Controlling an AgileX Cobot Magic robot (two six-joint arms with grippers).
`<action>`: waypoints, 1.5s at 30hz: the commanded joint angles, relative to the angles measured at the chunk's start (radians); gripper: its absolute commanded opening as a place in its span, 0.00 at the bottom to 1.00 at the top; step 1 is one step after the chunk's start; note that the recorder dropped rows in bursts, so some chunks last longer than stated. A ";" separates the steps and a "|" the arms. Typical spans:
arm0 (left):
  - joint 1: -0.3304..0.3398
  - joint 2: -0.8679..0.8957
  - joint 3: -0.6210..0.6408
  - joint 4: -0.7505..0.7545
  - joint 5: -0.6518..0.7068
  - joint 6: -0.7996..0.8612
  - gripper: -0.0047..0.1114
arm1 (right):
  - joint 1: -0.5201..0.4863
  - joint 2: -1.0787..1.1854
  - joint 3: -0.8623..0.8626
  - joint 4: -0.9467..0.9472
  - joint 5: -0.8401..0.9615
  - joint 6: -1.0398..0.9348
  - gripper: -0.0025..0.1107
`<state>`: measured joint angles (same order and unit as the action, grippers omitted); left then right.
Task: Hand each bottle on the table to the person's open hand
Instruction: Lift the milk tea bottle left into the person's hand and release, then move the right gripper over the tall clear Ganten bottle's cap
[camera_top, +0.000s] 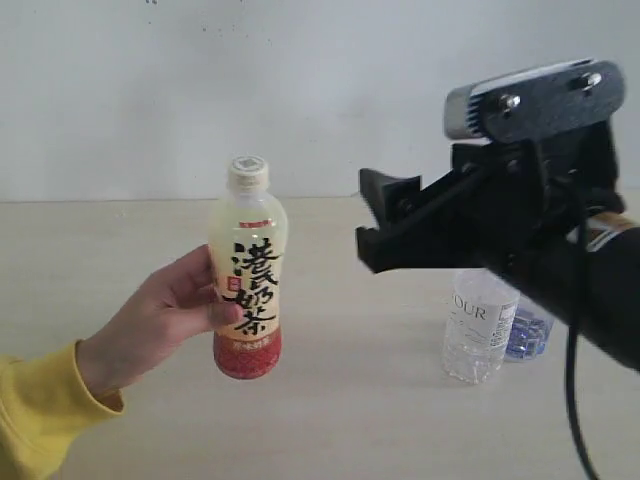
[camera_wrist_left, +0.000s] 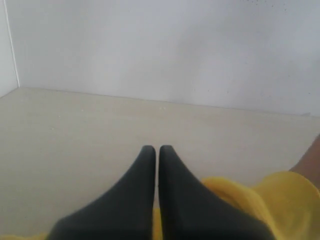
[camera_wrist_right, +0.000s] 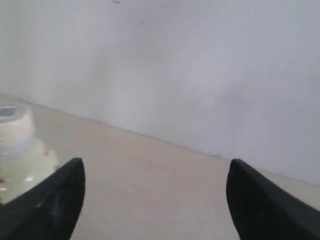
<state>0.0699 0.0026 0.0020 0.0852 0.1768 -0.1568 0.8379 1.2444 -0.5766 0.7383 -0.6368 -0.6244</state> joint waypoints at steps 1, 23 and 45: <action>0.003 -0.003 -0.002 0.000 0.002 -0.004 0.08 | -0.003 -0.128 -0.006 0.298 -0.077 -0.390 0.67; 0.003 -0.003 -0.002 0.000 0.002 -0.004 0.08 | -0.529 -0.107 0.021 -0.151 0.252 -0.058 0.67; 0.003 -0.003 -0.002 0.000 0.002 -0.004 0.08 | -0.647 0.198 0.016 -0.690 -0.008 0.528 0.56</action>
<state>0.0699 0.0026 0.0020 0.0852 0.1768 -0.1568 0.2121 1.4407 -0.5575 0.1705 -0.6597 -0.1777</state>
